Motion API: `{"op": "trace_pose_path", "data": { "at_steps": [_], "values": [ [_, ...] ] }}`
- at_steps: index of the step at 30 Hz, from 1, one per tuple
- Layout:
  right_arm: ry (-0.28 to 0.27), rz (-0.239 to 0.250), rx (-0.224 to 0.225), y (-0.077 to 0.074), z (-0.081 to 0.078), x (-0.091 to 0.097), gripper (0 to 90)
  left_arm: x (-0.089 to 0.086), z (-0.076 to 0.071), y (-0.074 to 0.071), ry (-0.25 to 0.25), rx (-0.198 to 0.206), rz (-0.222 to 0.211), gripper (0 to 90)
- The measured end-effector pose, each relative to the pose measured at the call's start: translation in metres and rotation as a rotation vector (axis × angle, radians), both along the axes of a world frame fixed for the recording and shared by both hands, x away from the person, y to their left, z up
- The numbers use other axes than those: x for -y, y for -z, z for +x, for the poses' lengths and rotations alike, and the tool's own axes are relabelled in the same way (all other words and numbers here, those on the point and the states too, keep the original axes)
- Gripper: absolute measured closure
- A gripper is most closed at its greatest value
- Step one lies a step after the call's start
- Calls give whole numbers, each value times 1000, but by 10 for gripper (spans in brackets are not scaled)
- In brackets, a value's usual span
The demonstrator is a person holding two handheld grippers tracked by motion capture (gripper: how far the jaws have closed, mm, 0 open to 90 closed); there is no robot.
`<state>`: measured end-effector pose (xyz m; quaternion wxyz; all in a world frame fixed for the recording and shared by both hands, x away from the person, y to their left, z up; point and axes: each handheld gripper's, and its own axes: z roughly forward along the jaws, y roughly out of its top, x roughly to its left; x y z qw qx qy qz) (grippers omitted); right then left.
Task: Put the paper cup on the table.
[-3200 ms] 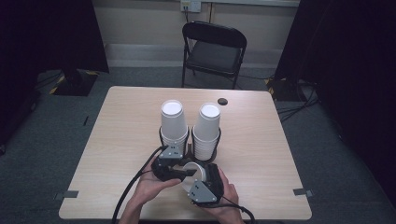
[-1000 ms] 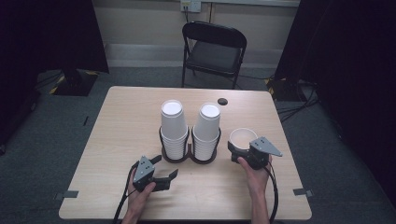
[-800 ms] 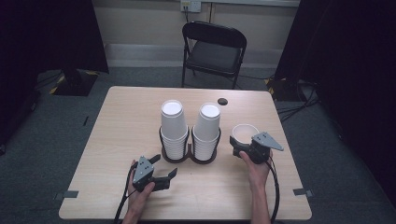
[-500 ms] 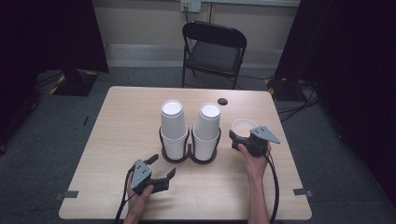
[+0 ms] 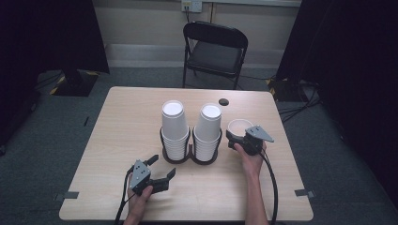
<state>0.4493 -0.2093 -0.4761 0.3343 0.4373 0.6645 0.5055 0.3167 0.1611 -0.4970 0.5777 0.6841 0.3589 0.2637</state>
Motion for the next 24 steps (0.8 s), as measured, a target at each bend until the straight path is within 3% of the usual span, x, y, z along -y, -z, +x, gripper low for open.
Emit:
{"op": "trace_pose_path", "data": {
  "at_steps": [4, 10, 11, 16, 24],
  "values": [
    [15, 8, -14, 6, 2, -1, 114, 1, -1, 0, -4, 2, 3, 202],
    [2, -17, -44, 7, -4, -3, 111, 2, -1, 0, -16, 11, 19, 187],
    [-6, -31, -69, 8, -5, -3, 116, 2, -1, 0, -10, 10, 20, 184],
    [6, -23, -96, 8, -4, -2, 117, 2, -2, 0, -16, 8, 8, 184],
    [-13, -41, -195, 12, -3, 1, 138, 0, -1, 0, -5, 9, 0, 184]
  ]
}}
